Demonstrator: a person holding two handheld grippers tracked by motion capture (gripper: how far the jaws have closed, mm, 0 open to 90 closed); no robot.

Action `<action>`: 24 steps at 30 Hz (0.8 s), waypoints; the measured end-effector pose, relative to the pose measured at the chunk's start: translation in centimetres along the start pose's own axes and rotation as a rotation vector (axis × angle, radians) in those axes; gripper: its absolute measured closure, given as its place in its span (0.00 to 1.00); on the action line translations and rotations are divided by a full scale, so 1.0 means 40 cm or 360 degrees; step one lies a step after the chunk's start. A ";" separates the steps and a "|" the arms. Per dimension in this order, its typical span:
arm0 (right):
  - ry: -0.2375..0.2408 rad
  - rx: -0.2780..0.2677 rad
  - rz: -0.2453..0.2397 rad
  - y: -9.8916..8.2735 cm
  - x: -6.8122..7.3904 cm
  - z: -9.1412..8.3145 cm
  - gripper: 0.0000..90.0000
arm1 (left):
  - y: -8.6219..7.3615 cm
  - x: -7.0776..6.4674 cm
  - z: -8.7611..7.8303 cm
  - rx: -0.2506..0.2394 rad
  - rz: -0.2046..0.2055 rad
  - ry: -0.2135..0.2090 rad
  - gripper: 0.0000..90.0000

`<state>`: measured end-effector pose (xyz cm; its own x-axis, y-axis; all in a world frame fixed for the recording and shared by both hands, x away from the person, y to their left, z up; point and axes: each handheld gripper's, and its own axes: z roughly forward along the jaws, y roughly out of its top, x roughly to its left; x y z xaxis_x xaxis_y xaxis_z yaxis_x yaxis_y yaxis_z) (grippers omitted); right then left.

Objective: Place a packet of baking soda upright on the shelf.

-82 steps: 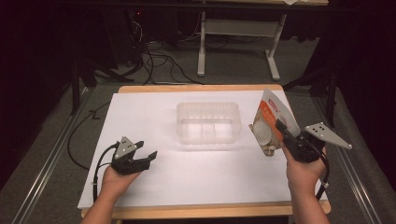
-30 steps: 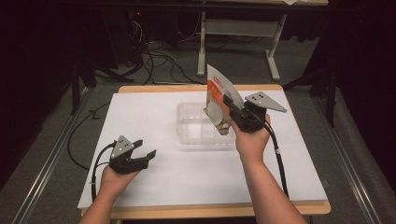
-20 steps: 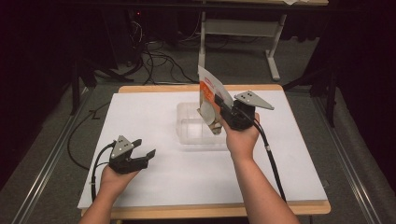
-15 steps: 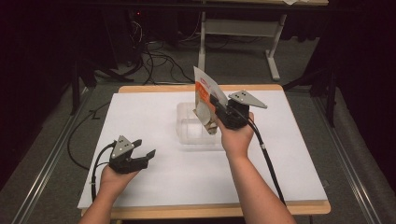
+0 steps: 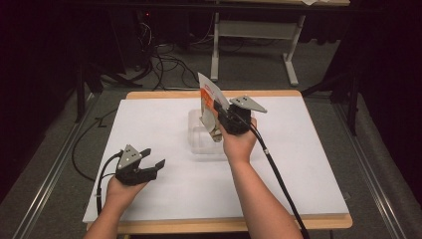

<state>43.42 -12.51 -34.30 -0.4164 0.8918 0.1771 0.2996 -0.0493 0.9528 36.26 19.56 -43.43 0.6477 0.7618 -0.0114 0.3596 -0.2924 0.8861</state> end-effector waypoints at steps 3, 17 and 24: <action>-0.0008 0.0009 0.0005 -0.009 -0.001 0.014 1.00 | 0.000 -0.001 0.000 -0.0002 0.0005 -0.0007 0.36; -0.0016 0.0037 0.0042 -0.050 0.014 0.072 1.00 | 0.000 -0.001 0.002 -0.0011 -0.0002 -0.0019 0.36; -0.0007 0.0053 0.0030 -0.073 0.022 0.089 1.00 | 0.000 -0.003 0.004 -0.0004 0.0007 -0.0022 0.36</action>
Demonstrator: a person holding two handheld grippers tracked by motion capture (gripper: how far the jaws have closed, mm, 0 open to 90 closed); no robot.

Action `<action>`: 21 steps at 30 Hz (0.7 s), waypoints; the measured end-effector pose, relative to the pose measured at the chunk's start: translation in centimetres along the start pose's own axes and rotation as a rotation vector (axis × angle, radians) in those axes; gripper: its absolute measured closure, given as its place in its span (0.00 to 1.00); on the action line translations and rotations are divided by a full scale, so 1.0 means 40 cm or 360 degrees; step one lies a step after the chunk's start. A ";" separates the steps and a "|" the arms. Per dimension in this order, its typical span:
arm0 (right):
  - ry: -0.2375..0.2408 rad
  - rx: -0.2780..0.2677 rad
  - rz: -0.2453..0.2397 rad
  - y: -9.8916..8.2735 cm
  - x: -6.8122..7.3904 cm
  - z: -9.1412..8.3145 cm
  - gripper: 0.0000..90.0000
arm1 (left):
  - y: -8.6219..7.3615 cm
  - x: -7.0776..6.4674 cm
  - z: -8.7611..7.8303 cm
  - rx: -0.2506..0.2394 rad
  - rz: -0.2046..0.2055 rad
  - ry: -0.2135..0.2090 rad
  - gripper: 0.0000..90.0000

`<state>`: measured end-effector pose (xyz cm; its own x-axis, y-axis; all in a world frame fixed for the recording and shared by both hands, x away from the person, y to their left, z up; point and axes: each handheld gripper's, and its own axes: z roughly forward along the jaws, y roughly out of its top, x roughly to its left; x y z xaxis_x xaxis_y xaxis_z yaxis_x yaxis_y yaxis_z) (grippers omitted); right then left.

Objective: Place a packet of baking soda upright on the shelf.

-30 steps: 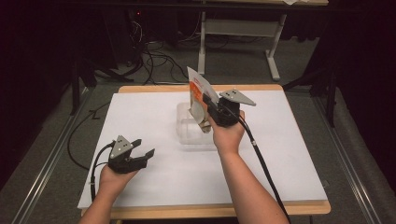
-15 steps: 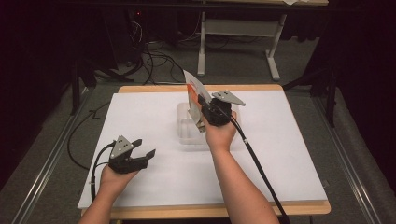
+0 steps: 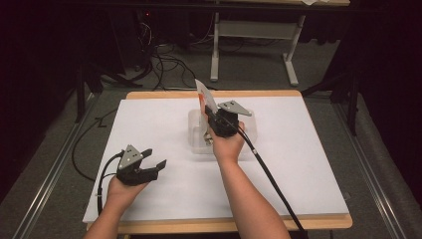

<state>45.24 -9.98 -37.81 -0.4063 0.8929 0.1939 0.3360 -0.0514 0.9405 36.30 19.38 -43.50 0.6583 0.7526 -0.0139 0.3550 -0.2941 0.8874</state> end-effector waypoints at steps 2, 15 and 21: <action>0.0008 0.0008 -0.0003 -0.009 0.003 0.006 1.00 | 0.000 0.001 0.000 0.0001 -0.0004 -0.0001 0.36; 0.0035 0.0011 0.0008 -0.047 0.001 0.011 1.00 | 0.000 -0.001 0.003 0.0006 0.0001 -0.0006 0.36; 0.0045 0.0004 0.0002 -0.058 0.006 0.011 1.00 | -0.001 -0.002 0.005 0.0007 0.0003 -0.0007 0.36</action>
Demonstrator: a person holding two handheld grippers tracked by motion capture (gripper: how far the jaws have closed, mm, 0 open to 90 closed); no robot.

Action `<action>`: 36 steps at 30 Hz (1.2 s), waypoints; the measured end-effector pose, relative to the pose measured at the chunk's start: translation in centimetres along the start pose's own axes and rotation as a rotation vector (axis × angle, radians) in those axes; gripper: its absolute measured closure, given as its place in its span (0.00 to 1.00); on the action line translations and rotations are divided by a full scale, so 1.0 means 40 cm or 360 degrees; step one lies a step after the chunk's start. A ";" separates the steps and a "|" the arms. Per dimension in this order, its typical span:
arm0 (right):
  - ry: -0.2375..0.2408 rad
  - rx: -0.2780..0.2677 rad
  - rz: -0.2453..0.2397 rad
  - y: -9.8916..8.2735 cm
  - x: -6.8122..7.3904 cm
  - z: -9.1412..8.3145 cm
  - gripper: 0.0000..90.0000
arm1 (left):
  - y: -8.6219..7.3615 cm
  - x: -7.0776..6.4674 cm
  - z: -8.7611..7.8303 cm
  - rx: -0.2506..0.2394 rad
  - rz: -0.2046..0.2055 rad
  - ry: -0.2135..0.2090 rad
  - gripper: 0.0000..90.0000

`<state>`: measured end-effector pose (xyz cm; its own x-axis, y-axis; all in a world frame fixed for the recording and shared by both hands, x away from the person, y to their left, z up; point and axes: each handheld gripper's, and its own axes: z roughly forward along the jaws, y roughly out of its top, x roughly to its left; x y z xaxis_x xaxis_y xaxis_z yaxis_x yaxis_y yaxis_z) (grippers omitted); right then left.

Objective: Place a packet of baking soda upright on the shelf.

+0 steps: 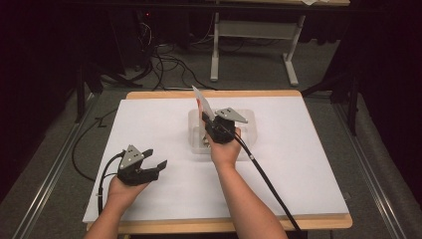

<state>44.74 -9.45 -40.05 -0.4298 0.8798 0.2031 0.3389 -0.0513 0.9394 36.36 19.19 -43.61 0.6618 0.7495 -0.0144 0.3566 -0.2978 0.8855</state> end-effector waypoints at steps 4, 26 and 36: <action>-0.0003 0.0000 0.0002 -0.006 -0.001 -0.002 1.00 | 0.000 -0.001 0.000 0.0005 0.0002 -0.0002 0.36; -0.0006 0.0024 -0.0038 -0.045 0.007 -0.018 1.00 | 0.000 -0.006 0.003 0.0014 0.0020 -0.0007 0.36; 0.0007 0.0039 -0.0055 -0.049 0.007 -0.021 1.00 | 0.000 -0.006 0.003 0.0013 0.0019 -0.0011 0.36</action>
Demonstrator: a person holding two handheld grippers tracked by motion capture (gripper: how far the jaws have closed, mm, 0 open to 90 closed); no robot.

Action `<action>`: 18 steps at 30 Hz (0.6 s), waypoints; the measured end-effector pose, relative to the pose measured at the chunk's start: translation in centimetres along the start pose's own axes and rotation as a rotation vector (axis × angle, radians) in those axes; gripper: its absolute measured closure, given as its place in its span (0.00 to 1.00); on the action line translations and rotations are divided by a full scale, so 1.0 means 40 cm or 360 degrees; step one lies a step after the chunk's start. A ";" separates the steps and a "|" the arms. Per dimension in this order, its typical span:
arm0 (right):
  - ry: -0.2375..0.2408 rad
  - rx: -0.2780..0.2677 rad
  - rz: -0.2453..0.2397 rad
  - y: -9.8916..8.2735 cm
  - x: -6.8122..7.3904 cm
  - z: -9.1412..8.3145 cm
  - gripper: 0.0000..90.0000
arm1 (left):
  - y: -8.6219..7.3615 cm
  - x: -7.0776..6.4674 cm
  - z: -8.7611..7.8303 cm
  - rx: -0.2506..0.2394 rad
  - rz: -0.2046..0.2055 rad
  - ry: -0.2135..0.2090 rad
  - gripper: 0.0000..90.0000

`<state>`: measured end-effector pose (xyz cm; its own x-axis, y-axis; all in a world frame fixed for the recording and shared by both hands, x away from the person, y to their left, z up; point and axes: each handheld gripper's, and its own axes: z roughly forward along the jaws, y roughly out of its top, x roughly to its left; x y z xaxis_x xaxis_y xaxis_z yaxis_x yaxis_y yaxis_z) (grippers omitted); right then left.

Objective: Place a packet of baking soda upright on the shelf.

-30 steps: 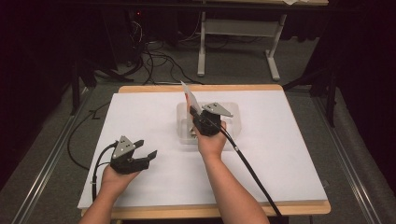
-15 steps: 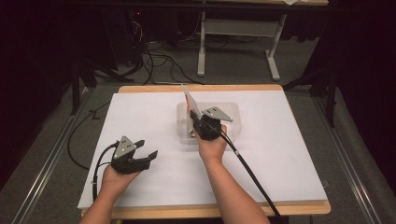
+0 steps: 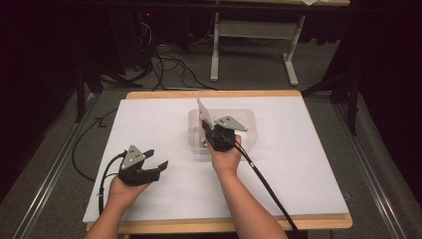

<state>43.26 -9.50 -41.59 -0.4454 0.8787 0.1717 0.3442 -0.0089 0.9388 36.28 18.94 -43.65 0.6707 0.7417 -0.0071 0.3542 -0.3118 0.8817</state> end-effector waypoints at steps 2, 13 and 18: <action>-0.0005 0.0012 0.0004 0.005 -0.001 -0.002 1.00 | 0.000 0.000 0.000 -0.0001 0.0003 0.0000 0.36; -0.0005 0.0052 -0.0020 0.024 -0.004 -0.005 0.80 | 0.000 0.003 0.000 -0.0004 0.0004 -0.0002 0.36; -0.0005 0.0069 -0.0021 0.038 -0.006 -0.010 0.60 | 0.000 0.002 0.001 -0.0004 0.0002 -0.0003 0.36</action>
<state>43.57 -9.92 -40.10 -0.4476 0.8801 0.1584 0.3741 0.0234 0.9271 36.38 18.97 -43.67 0.6723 0.7402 -0.0069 0.3515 -0.3110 0.8830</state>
